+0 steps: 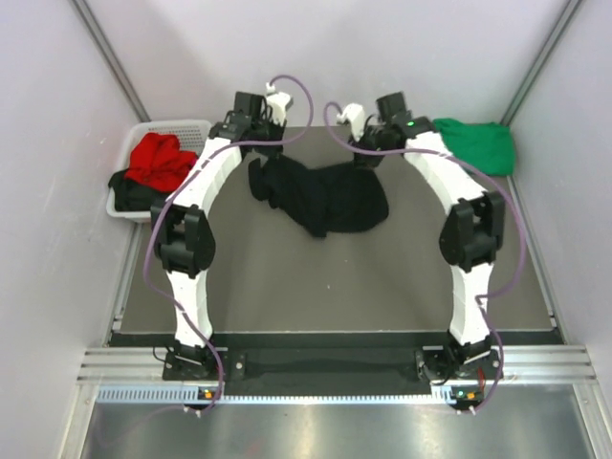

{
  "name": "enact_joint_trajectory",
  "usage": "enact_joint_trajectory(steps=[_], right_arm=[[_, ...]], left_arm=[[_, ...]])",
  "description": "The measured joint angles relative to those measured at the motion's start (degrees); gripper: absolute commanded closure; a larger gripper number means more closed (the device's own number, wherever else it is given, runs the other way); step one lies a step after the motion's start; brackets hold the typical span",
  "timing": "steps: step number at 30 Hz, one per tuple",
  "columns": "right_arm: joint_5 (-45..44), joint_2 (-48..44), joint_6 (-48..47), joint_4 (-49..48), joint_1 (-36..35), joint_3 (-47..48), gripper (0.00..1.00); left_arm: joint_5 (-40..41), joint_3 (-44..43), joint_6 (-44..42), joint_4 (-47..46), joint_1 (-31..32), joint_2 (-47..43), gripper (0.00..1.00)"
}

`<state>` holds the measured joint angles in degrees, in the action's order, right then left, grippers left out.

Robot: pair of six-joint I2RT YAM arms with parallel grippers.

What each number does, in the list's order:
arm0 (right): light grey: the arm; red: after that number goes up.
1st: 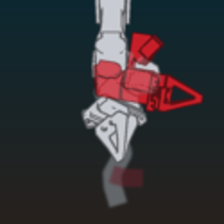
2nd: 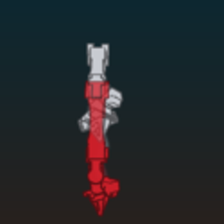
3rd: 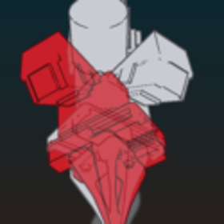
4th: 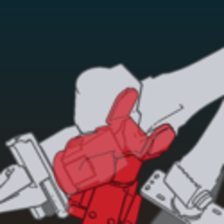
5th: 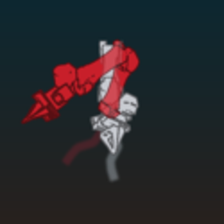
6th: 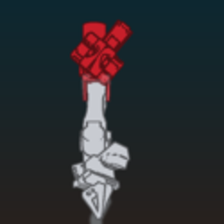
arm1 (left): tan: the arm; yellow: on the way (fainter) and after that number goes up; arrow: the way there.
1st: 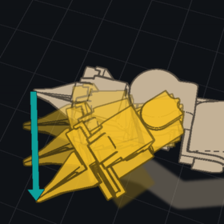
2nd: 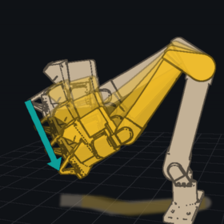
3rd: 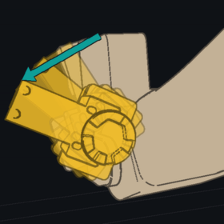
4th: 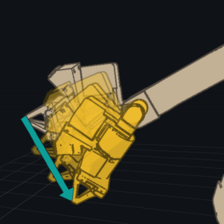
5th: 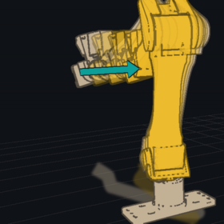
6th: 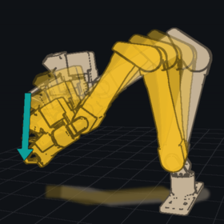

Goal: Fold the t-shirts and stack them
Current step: Flatten the tshirt out

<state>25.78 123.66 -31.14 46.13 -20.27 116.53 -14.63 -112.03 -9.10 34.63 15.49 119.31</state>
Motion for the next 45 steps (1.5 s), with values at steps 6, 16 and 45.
enact_joint_trajectory(steps=[6,16,45], right_arm=[[-4.2,-17.6,-3.3,-4.7,1.4,-1.8,1.00],[-8.5,-44.1,-18.1,-3.9,0.8,-35.8,0.97],[-3.8,-9.4,-5.7,0.0,6.7,-18.3,0.48]], left_arm=[[1.9,-6.8,-1.4,-1.5,-0.9,-5.0,1.00],[4.3,4.8,-5.7,-4.0,-1.5,-16.3,1.00],[0.8,10.3,-10.6,2.6,0.8,-6.2,0.39]])
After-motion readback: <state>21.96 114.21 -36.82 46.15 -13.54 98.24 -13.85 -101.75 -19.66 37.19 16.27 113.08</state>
